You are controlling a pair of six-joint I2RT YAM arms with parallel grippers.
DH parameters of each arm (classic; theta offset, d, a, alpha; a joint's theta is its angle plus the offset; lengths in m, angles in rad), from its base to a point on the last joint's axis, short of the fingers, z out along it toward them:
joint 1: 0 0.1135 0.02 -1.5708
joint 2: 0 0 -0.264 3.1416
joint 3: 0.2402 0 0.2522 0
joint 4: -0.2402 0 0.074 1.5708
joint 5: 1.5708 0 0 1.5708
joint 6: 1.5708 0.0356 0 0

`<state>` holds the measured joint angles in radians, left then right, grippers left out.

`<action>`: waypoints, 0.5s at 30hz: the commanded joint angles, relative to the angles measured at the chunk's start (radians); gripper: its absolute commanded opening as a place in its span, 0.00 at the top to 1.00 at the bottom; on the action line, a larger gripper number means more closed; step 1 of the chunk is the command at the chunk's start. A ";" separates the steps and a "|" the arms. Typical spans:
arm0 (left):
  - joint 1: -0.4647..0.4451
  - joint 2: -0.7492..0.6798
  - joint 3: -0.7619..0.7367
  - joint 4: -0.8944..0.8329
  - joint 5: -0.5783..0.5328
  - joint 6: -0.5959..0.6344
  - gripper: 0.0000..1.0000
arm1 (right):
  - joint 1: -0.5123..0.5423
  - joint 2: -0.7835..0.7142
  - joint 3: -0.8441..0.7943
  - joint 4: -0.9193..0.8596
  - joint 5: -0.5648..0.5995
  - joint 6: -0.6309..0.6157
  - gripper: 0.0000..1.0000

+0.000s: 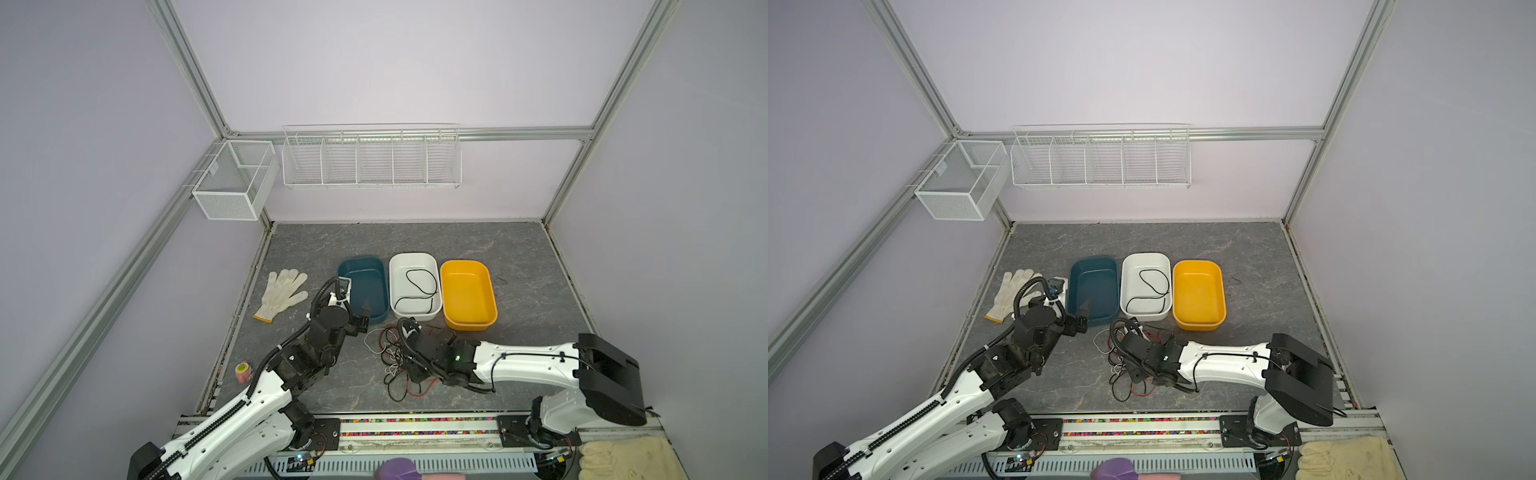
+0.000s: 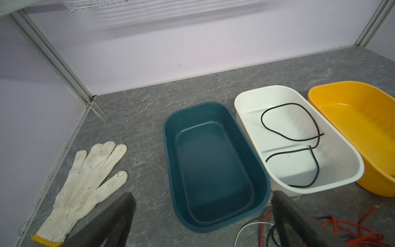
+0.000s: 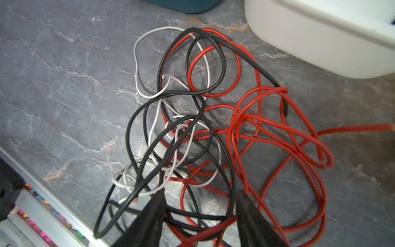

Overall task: Untangle the cables
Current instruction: 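Move the right gripper back down to the wire pile, then grasp another black wire in the pile with the right gripper and lift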

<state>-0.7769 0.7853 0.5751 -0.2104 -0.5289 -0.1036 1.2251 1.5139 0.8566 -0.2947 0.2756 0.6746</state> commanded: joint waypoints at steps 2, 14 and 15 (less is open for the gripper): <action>0.000 -0.008 0.023 -0.009 0.006 0.001 0.01 | 0.016 -0.067 0.016 0.004 -0.033 0.114 0.45; 0.001 -0.013 0.023 -0.011 0.001 0.003 0.01 | 0.054 -0.032 0.086 0.037 -0.058 0.239 0.47; 0.001 -0.014 0.023 -0.012 0.000 0.002 0.01 | 0.054 -0.022 0.093 0.032 -0.053 0.247 0.49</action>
<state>-0.7769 0.7826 0.5751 -0.2111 -0.5293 -0.1036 1.2709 1.4601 0.9184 -0.2718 0.2310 0.8608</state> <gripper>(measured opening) 0.994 0.519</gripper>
